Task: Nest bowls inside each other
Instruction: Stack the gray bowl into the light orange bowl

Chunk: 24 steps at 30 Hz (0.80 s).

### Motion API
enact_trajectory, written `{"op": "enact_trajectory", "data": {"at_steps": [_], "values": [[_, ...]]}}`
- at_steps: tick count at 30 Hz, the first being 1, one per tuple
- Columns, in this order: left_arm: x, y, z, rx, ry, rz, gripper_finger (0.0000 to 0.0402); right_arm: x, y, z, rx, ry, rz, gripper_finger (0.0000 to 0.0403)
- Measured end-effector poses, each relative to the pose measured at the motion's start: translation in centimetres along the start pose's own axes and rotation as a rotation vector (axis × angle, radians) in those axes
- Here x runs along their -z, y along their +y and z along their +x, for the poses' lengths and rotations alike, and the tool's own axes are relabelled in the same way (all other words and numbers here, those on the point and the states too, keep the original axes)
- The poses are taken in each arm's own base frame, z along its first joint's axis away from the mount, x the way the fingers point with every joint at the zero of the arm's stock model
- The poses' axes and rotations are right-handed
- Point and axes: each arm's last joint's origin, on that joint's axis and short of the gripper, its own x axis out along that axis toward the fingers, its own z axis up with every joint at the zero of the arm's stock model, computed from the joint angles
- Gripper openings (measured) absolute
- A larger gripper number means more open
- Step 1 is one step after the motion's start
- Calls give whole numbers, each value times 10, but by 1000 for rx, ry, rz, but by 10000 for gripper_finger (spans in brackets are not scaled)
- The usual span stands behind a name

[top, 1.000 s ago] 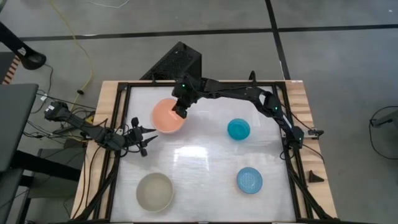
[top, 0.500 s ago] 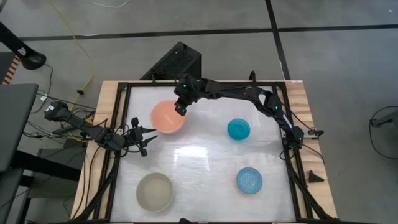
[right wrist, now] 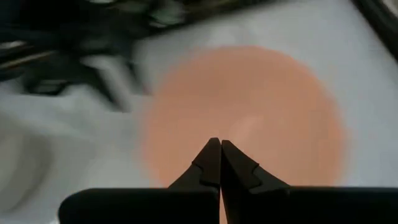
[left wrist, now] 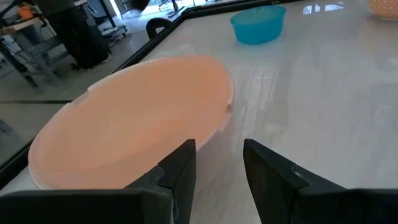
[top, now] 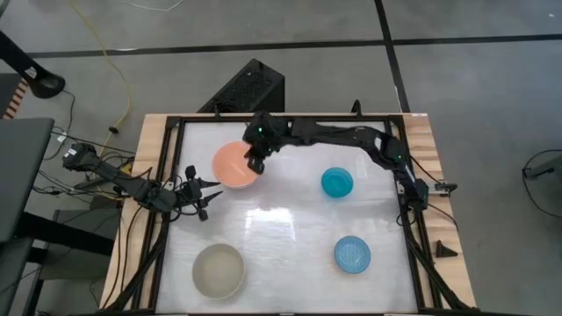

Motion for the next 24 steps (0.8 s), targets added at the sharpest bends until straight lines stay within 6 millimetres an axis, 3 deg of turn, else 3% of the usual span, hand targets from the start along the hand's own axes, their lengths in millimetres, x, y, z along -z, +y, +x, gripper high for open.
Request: {"op": "enact_trajectory", "data": {"at_steps": [5, 10, 14, 20, 24], "values": [[0, 0, 0, -1, -1, -1, 125, 12, 94, 4, -149, 44, -165, 27], [0, 0, 0, 0, -1, -1, 125, 48, 191, 18, -318, 89, -397, 42], [0, 0, 0, 0, -1, -1, 125, 79, 249, 24, -395, 62, -600, 51], [0, 0, 0, 2, -3, -3, 125, 113, 310, 24, -328, -21, -849, 82], [0, 0, 0, 7, -2, -2, 125, 132, 324, 38, -310, -52, -950, 134]]}}
